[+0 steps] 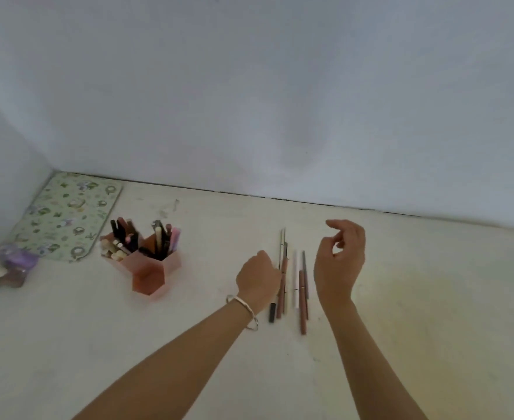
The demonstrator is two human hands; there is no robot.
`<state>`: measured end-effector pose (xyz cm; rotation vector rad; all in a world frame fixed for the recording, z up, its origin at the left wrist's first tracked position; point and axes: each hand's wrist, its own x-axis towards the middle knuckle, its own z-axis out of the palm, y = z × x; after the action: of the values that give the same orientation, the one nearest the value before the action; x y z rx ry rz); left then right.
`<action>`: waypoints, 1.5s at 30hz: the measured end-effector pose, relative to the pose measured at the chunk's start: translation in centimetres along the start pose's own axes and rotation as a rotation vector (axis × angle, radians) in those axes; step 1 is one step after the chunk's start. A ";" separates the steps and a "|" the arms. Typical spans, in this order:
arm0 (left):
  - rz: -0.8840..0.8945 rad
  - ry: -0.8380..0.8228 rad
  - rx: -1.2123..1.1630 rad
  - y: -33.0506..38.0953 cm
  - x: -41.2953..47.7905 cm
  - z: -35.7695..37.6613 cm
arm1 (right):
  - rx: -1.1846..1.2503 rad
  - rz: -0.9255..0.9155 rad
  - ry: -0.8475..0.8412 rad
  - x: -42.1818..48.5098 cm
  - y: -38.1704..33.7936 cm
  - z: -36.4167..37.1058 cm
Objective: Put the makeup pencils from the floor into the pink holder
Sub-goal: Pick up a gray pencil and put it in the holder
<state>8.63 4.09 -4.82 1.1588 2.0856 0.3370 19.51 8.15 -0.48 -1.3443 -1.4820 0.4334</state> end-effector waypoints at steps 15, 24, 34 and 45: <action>0.027 0.166 -0.098 0.4 1.4 1.2 | -0.145 0.427 -0.367 -1.5 8.3 -0.9; 0.328 0.582 -0.491 2.9 -0.2 -12.7 | -0.535 0.407 -0.564 -0.7 9.6 1.8; 0.408 0.832 -0.540 -5.5 -3.7 -21.5 | -0.047 0.242 -0.386 4.4 0.2 1.7; 0.255 0.722 0.026 -13.3 -2.7 -17.6 | 0.514 0.065 -0.212 -3.7 -12.3 6.3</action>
<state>-11.12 -3.63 1.84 1.4702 2.5395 0.9700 7.34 3.40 5.39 -0.9570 -1.3717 0.9521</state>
